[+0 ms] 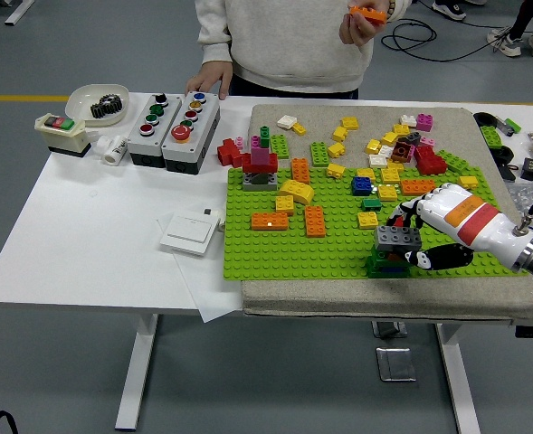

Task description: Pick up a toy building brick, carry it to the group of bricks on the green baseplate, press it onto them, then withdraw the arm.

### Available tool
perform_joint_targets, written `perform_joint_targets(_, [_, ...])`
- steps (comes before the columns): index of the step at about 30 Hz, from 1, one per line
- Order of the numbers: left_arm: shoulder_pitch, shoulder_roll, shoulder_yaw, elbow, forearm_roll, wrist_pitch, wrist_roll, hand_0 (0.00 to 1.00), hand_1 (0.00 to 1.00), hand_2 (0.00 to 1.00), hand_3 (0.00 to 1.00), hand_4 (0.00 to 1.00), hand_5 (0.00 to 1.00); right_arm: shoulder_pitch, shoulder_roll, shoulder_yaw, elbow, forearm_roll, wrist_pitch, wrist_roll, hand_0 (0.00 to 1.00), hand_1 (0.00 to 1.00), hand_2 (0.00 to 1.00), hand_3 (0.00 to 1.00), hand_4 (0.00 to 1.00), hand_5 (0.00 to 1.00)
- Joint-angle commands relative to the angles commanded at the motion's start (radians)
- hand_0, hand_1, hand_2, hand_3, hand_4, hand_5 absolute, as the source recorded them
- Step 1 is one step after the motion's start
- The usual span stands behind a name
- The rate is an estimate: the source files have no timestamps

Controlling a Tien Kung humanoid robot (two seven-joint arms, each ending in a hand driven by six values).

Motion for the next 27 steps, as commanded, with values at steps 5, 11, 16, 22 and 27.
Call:
perform_joint_targets(5, [0.000,0.000,0.000,0.000,0.000,0.000,0.000,0.659,0.708,0.732,0.581,0.654,0.646,0.000,0.001,-0.001,0.000,-0.003,0.004,-0.001,0.355,0.413,0.465,0.472,0.597,0.225])
perform_joint_targets(11, [-0.001,0.000,0.001,-0.001,0.000,0.000,0.000,0.660,0.708,0.731,0.581,0.654,0.646,0.000,0.001,0.000,-0.003,-0.004,0.005,-0.002,0.355,0.414,0.468,0.476,0.600,0.223])
perform_joint_targets(16, [-0.001,0.000,0.001,0.000,-0.001,0.000,0.000,0.654,0.708,0.731,0.580,0.654,0.645,-0.002,0.001,0.004,-0.006,-0.007,0.008,-0.002,0.355,0.419,0.471,0.478,0.601,0.217])
perform_joint_targets(22, [0.000,0.000,0.000,0.000,0.000,-0.001,0.001,0.655,0.708,0.730,0.581,0.654,0.645,-0.002,0.002,0.005,-0.004,-0.010,0.011,-0.001,0.354,0.427,0.479,0.484,0.623,0.225])
perform_joint_targets(27, [0.000,0.000,-0.001,0.000,0.000,-0.001,0.001,0.653,0.708,0.730,0.581,0.654,0.645,-0.003,0.003,0.006,-0.003,-0.012,0.014,0.000,0.359,0.437,0.487,0.495,0.643,0.227])
